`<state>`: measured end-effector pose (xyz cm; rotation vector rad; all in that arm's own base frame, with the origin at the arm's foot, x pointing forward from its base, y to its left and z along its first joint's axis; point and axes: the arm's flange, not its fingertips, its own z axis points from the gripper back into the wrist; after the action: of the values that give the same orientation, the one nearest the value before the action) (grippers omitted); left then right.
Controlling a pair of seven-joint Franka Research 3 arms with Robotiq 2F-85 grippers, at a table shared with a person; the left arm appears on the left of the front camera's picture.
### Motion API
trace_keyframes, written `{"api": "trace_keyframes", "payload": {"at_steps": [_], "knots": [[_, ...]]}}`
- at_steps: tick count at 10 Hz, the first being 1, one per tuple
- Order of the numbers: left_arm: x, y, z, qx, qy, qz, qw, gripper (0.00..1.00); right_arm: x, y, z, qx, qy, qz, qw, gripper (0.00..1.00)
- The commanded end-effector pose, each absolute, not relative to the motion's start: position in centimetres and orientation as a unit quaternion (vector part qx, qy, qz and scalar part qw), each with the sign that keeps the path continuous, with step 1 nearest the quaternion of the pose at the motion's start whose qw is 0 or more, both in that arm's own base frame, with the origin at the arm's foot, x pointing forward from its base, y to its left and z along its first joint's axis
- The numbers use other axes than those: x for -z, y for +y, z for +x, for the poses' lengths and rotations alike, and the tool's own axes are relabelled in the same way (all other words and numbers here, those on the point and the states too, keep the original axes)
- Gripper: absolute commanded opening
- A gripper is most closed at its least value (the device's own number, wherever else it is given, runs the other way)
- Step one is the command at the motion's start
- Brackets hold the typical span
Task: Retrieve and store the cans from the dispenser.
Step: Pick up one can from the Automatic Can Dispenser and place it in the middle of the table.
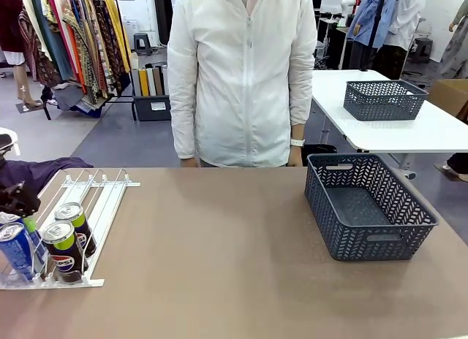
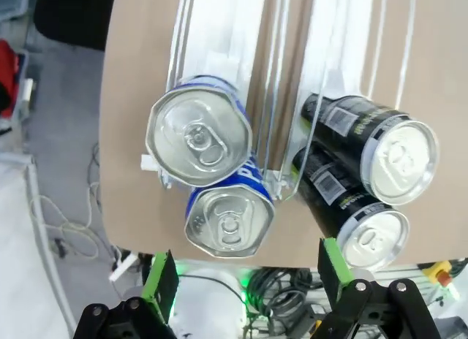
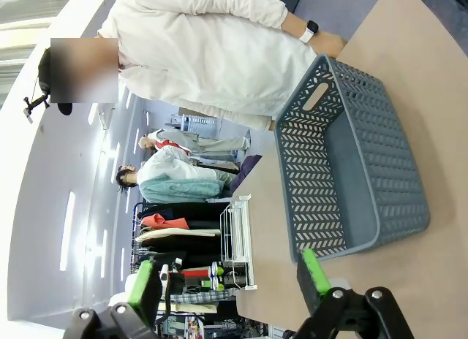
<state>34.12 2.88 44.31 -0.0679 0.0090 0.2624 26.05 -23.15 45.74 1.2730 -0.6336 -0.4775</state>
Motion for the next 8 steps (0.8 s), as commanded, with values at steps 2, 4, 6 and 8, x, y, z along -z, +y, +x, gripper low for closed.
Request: {"api": "trace_keyframes", "payload": {"at_steps": [2, 4, 6, 8], "knots": [[-42.0, 3.2, 31.9, -0.149, 0.01, -0.041, 0.988, 1.0, -46.1, -23.1, 26.2, 0.216, -0.297, 0.585, 0.723, 1.0], [-41.0, 3.5, 32.6, -0.159, 0.023, -0.038, 0.986, 1.0, -46.1, -23.1, 26.2, 0.216, -0.297, 0.585, 0.723, 1.0], [-40.0, 3.9, 33.0, -0.161, 0.034, -0.03, 0.986, 1.0, -46.1, -23.1, 26.2, 0.216, -0.297, 0.585, 0.723, 1.0], [-39.5, 3.9, 33.2, -0.153, 0.036, -0.033, 0.987, 1.0, -46.1, -23.1, 26.2, 0.216, -0.297, 0.585, 0.723, 1.0]]}}
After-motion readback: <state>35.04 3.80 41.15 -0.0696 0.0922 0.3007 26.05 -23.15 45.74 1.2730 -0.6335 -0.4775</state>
